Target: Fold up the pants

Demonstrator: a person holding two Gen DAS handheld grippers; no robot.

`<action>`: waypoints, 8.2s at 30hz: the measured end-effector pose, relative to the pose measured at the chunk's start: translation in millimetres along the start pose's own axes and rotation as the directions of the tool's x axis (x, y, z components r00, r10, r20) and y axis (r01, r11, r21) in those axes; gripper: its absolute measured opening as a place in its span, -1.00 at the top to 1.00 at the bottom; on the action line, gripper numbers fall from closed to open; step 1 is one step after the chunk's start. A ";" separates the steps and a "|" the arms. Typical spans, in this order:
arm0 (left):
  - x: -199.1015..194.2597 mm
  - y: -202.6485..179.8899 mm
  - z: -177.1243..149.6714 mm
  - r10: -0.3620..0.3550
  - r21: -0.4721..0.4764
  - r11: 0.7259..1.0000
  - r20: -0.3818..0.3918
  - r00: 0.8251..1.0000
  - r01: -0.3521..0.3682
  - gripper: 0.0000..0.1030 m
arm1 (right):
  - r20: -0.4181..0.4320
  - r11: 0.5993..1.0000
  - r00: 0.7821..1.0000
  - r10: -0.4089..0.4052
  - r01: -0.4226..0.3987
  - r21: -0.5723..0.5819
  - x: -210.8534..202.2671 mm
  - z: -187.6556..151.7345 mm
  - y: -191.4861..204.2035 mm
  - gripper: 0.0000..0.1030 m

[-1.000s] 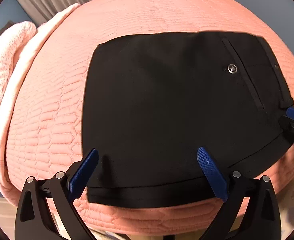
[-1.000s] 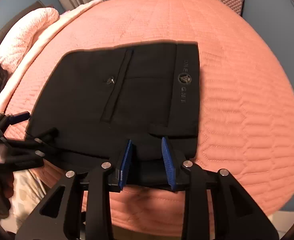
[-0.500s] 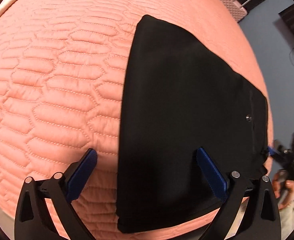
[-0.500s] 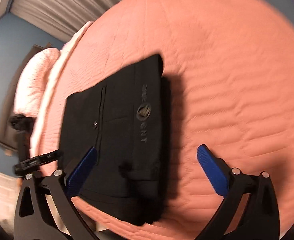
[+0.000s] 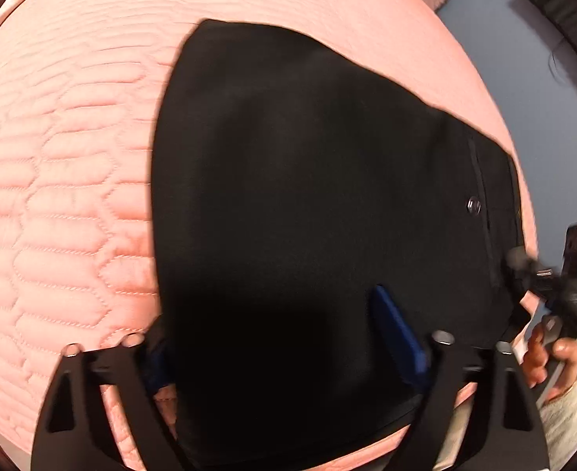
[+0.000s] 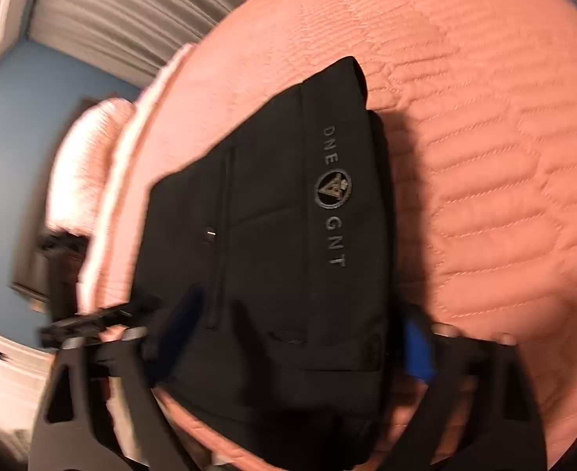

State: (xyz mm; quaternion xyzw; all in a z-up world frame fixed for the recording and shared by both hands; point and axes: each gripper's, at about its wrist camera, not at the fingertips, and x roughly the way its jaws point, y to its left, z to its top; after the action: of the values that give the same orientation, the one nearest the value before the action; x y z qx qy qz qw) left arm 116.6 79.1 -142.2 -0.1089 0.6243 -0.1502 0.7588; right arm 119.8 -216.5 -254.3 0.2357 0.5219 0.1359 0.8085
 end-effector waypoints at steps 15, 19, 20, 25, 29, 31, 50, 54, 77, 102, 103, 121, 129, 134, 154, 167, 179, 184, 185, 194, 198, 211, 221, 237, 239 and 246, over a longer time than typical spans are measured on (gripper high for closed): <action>-122.6 -11.6 83.6 0.014 0.092 0.995 0.273 0.962 -0.040 0.87 | 0.172 0.984 0.982 0.073 -0.043 -0.174 -57.3 78.8 102.1 0.58; -164.2 -7.9 137.4 0.061 0.102 0.989 0.394 0.917 -0.110 0.87 | 0.234 0.967 0.965 0.118 -0.057 -0.250 -53.3 127.2 144.3 0.59; -173.2 -8.4 141.8 0.079 0.102 0.986 0.417 0.906 -0.133 0.86 | 0.228 0.966 0.964 0.138 -0.081 -0.245 -44.3 142.8 150.7 0.56; -143.2 51.0 197.2 0.336 0.007 0.930 0.389 0.857 -0.368 -0.21 | 0.179 0.966 0.976 -0.126 0.161 -0.200 33.6 177.3 138.9 0.12; -105.5 102.4 186.6 0.589 -0.040 0.795 0.289 0.755 -0.605 -0.18 | 0.223 0.968 0.959 -0.173 0.208 -0.143 26.5 147.3 113.0 0.10; -110.3 109.2 177.3 0.544 -0.048 0.829 0.303 0.782 -0.558 -0.18 | 0.262 0.958 0.951 -0.166 0.219 -0.187 22.1 142.0 124.6 0.11; 23.9 39.8 227.9 0.372 0.090 0.912 0.227 0.900 -0.400 -0.66 | 0.077 0.941 0.981 -0.180 0.194 -0.278 180.5 257.0 213.4 0.69; 0.5 38.9 257.8 0.363 0.040 0.918 0.315 0.877 -0.394 -0.67 | 0.071 0.956 0.996 -0.049 0.067 -0.284 173.7 259.8 231.4 0.70; -20.9 69.3 288.5 0.450 -0.019 0.885 0.289 0.845 -0.464 -0.80 | 0.058 0.972 0.986 -0.154 0.162 -0.172 146.3 252.3 127.8 -0.33; 13.6 123.9 269.9 0.150 -0.115 0.985 0.180 0.972 -0.130 0.29 | 0.021 0.983 1.000 0.021 -0.017 -0.183 164.0 244.4 137.9 0.32; 13.2 118.5 274.0 0.168 -0.108 0.983 0.180 0.969 -0.150 0.71 | 0.042 0.980 0.999 0.005 0.003 -0.198 160.2 243.2 143.6 0.38; 11.4 113.9 301.8 0.212 -0.147 0.972 0.228 0.950 -0.182 -0.48 | 0.027 0.999 1.000 -0.009 0.010 -0.045 141.4 263.6 84.4 -0.31; 25.1 121.8 275.7 0.100 -0.060 0.994 0.192 0.976 -0.090 -0.47 | 0.032 0.995 0.999 0.044 -0.041 -0.096 168.7 232.4 102.9 -0.29; 25.5 103.3 296.8 0.109 -0.067 0.993 0.203 0.973 -0.097 0.83 | 0.109 0.993 0.993 0.039 -0.027 -0.116 154.0 243.7 120.8 0.59; 20.2 52.4 360.3 0.208 -0.015 0.977 0.294 0.933 -0.213 -0.55 | 0.257 0.930 0.966 -0.043 0.132 -0.342 165.9 287.3 233.9 0.24; 47.9 91.7 361.6 0.313 -0.023 0.948 0.267 0.911 -0.319 -0.81 | 0.166 0.973 0.982 -0.087 0.119 -0.196 188.9 287.2 161.9 0.85; 26.4 121.8 253.0 0.320 -0.097 0.947 0.246 0.915 -0.305 -0.87 | 0.172 0.978 0.967 -0.188 0.201 -0.062 143.3 153.1 111.2 0.72; 38.5 125.6 207.3 0.343 -0.117 0.938 0.206 0.916 -0.325 -0.88 | 0.190 0.953 0.942 -0.277 0.295 -0.071 128.2 133.4 124.8 -0.05; 38.1 122.1 199.4 0.371 -0.109 0.928 0.206 0.905 -0.356 -0.88 | 0.210 0.954 0.940 -0.269 0.289 -0.073 120.5 126.8 129.0 -0.05; 57.2 61.1 180.5 0.517 0.057 0.836 0.251 0.818 -0.546 -0.88 | 0.139 0.955 0.961 -0.239 0.258 -0.144 135.1 125.7 165.7 -0.09; 48.0 58.8 194.0 0.526 0.092 0.818 0.282 0.802 -0.568 -0.88 | 0.170 0.963 0.957 -0.236 0.254 -0.087 125.7 153.4 151.8 -0.32; 47.9 66.1 233.9 0.530 0.073 0.820 0.277 0.802 -0.568 -0.88 | 0.183 0.962 0.952 -0.244 0.261 -0.076 127.7 175.0 153.3 -0.71; 61.9 127.6 280.8 0.288 -0.077 0.957 0.171 0.942 -0.278 -0.90 | 0.088 0.984 0.980 -0.180 0.178 0.026 173.6 197.3 126.0 -0.86; 69.7 159.2 301.9 0.231 -0.159 0.967 0.200 0.952 -0.201 -0.90 | 0.098 0.999 0.994 -0.052 0.051 0.019 187.8 192.4 144.1 -0.84; 71.1 156.5 309.5 0.204 -0.116 0.976 0.200 0.958 -0.184 -0.74 | 0.093 0.997 0.992 -0.083 0.083 -0.003 192.3 193.6 144.2 -0.54; 58.4 135.5 330.6 0.196 -0.067 0.980 0.198 0.960 -0.186 0.87 | 0.087 0.990 0.989 -0.118 0.124 -0.068 177.8 206.3 162.4 0.55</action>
State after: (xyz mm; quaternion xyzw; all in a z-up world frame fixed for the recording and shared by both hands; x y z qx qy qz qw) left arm 463.4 176.7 -178.4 -0.0808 0.5545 -0.0494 0.8268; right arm 385.7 -44.7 -237.0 0.1791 0.4960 0.0959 0.8442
